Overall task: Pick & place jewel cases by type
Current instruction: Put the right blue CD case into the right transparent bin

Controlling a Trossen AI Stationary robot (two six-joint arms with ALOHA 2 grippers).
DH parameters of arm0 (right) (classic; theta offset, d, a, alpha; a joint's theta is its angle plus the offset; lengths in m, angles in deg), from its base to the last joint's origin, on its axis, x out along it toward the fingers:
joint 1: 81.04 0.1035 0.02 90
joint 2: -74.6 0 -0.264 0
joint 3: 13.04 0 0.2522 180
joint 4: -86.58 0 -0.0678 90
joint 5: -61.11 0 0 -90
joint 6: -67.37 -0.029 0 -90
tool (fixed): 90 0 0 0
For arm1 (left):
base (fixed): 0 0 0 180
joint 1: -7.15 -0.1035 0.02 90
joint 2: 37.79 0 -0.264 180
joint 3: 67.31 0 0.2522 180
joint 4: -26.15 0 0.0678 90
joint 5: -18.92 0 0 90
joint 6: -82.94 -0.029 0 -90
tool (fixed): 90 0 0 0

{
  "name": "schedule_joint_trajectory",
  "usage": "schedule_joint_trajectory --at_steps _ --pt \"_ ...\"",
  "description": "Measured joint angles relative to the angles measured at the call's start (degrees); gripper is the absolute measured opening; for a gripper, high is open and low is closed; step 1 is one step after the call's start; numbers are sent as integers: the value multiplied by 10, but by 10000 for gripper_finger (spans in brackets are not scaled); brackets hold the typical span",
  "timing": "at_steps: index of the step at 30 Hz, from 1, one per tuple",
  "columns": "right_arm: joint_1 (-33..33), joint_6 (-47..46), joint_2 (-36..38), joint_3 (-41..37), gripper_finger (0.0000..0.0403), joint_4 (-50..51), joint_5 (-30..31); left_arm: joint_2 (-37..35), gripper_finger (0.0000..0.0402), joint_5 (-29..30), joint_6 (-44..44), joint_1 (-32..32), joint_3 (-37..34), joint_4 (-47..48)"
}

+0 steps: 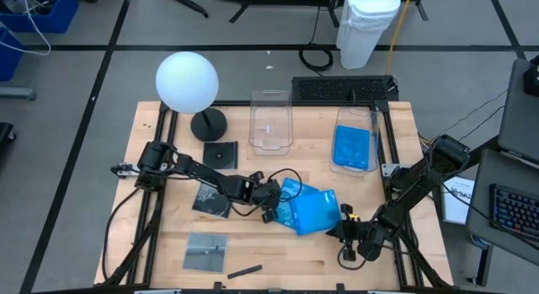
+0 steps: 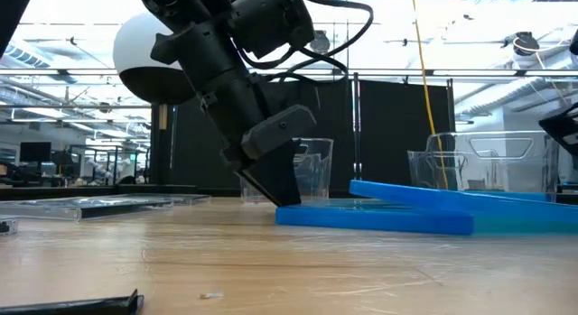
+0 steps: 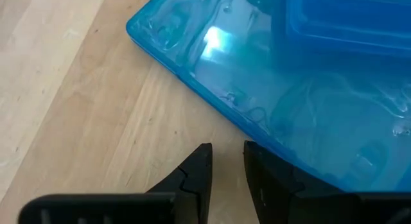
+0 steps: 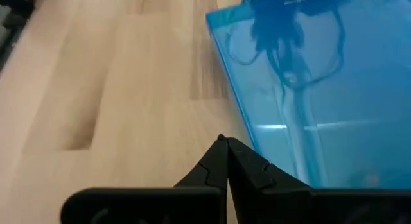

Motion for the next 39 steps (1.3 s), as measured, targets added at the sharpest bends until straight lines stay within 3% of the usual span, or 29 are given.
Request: schedule_joint_trajectory --at_steps 4,9,13,16,20,25,28,33,39 --pt "0 39 2 0 0 -42 -6 0 97 1 -2 0 0 1" --pt "-10 149 2 0 12 -190 -82 0 97 2 -2 0 0 1" --pt "-19 254 2 2 62 -308 -137 0 97 2 -2 0 0 1" --pt "-19 326 2 19 121 -315 -125 0 97 2 -2 0 0 1" --pt "-19 408 2 66 189 -214 -47 0 97 2 -2 0 0 1" --pt "-26 418 -11 139 211 -25 45 0 97 2 -2 -1 0 1" --pt "-36 404 -51 170 206 47 43 -1 97 2 -2 -1 0 4" --pt "-60 384 -159 236 202 155 -13 -1 97 3 -2 -1 0 4" --pt "-70 384 -236 318 201 269 37 -1 97 3 0 -1 0 4"
